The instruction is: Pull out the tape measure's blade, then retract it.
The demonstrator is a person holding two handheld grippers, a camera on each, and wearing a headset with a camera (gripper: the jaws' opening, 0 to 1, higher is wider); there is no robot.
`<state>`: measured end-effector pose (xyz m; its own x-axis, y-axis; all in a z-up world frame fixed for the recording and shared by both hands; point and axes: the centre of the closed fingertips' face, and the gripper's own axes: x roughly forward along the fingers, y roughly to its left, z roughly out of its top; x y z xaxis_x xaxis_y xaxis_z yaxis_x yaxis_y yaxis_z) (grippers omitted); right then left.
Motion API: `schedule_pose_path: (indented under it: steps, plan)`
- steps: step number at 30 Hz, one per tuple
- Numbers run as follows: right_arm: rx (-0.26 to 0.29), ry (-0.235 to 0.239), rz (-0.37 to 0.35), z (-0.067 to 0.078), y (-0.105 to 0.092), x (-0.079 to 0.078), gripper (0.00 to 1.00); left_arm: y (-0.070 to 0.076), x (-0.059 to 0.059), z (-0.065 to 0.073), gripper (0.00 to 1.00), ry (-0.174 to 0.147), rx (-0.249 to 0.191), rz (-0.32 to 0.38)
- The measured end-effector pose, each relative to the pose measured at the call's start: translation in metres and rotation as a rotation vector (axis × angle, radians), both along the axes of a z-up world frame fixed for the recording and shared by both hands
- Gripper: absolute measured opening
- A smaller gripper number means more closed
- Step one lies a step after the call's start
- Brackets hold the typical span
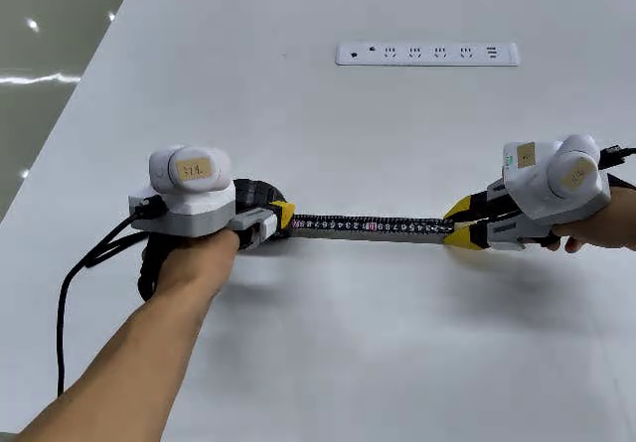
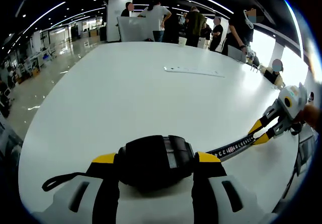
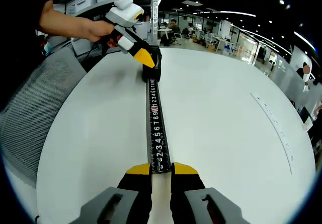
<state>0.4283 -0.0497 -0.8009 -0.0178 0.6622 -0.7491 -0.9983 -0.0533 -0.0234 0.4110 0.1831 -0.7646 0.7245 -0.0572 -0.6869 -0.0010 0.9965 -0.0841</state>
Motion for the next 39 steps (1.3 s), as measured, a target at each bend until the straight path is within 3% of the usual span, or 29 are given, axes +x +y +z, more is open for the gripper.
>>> schedule_pose_path:
  steps: [39]
  plan:
    - [0.024,0.003,0.022,0.001,0.034,-0.004,0.10,0.001,0.000,0.000,0.53,0.010,-0.016,-0.001]
